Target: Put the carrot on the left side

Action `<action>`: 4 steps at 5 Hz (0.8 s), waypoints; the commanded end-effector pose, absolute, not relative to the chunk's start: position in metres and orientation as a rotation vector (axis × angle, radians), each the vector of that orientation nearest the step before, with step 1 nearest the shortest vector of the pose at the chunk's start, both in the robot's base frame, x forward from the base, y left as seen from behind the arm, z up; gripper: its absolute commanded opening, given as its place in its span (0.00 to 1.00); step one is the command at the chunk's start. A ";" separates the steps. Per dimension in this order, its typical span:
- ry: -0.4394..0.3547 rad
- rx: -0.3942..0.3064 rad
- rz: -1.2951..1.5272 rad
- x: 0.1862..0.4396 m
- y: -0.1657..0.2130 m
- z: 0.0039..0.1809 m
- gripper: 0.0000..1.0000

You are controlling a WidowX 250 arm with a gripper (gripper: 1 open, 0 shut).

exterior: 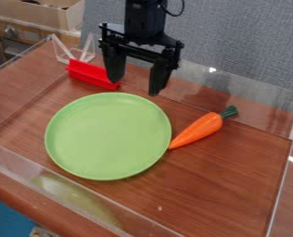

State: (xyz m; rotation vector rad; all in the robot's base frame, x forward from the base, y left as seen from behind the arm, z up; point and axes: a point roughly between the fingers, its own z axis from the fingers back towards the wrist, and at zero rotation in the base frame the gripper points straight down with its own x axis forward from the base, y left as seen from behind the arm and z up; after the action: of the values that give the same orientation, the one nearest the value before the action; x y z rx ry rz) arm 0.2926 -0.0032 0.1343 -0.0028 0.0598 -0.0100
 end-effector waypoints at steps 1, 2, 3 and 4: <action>0.082 -0.012 0.011 0.302 -0.019 0.129 1.00; 0.068 -0.020 -0.072 0.322 -0.057 0.122 1.00; 0.060 -0.012 -0.218 0.340 -0.079 0.105 1.00; 0.043 -0.013 -0.336 0.347 -0.095 0.089 1.00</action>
State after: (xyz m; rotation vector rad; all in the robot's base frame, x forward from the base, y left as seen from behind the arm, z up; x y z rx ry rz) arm 0.3393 -0.0906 0.0695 -0.0103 0.1138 -0.3191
